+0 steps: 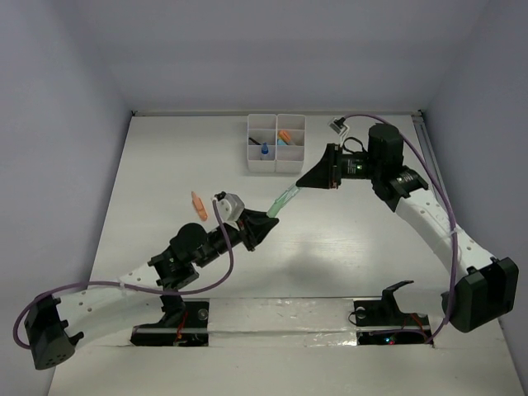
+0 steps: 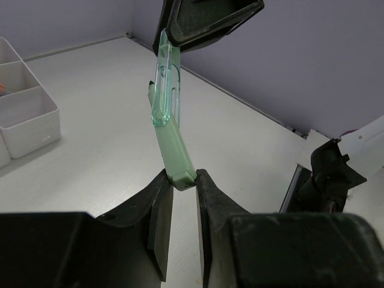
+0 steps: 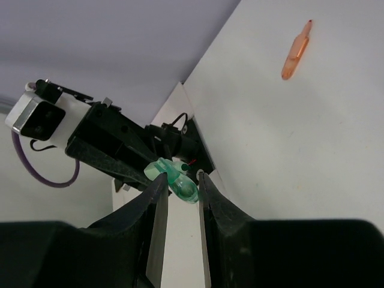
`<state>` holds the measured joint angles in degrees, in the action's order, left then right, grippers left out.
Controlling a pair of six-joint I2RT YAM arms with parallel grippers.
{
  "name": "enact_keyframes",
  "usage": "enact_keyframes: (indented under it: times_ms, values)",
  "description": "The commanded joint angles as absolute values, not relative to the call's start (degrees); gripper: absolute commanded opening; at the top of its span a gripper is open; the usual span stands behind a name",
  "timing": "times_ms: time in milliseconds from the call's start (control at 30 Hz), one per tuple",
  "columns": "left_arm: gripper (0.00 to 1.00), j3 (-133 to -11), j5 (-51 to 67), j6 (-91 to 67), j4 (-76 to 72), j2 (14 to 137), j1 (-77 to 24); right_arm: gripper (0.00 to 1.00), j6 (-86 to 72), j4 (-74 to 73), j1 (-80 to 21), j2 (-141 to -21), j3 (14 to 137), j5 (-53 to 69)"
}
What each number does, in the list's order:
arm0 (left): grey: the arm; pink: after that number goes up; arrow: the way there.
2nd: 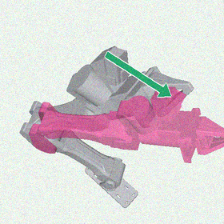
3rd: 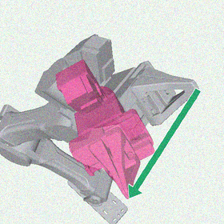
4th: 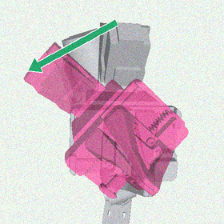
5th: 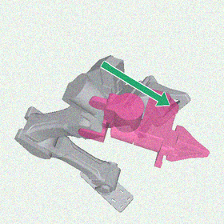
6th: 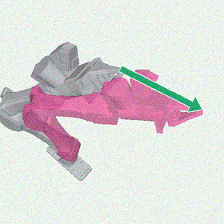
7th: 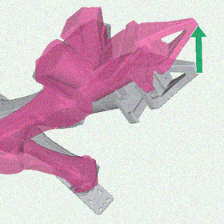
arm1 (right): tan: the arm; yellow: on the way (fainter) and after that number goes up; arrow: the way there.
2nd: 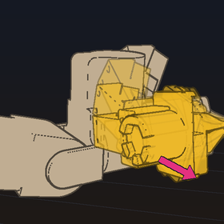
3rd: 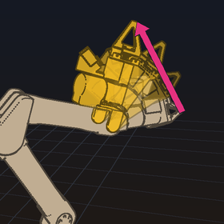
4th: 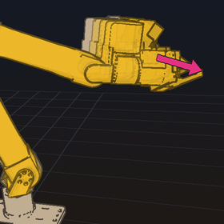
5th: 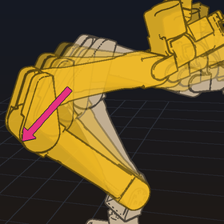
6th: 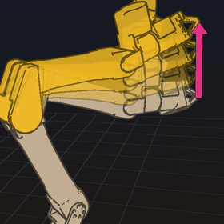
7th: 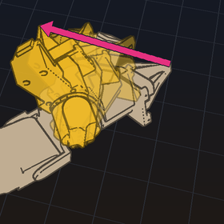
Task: Sort the stationery into containers
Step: Close the pen cap on the pen.
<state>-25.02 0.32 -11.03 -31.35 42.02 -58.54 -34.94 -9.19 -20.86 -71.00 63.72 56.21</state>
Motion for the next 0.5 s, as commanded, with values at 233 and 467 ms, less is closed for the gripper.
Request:
enact_keyframes:
  times_ms: [233,467]
  values:
    - [0.00,-26.1,7.7,-12.3,-35.6,36.5,-59.1,0.00,-39.3,1.4,-20.1,-70.1,62.7,67.6]
    - [0.00,-26.5,9.3,-12.7,-35.7,35.2,-59.6,0.00,-41.1,2.8,-20.1,-69.6,61.0,68.2]
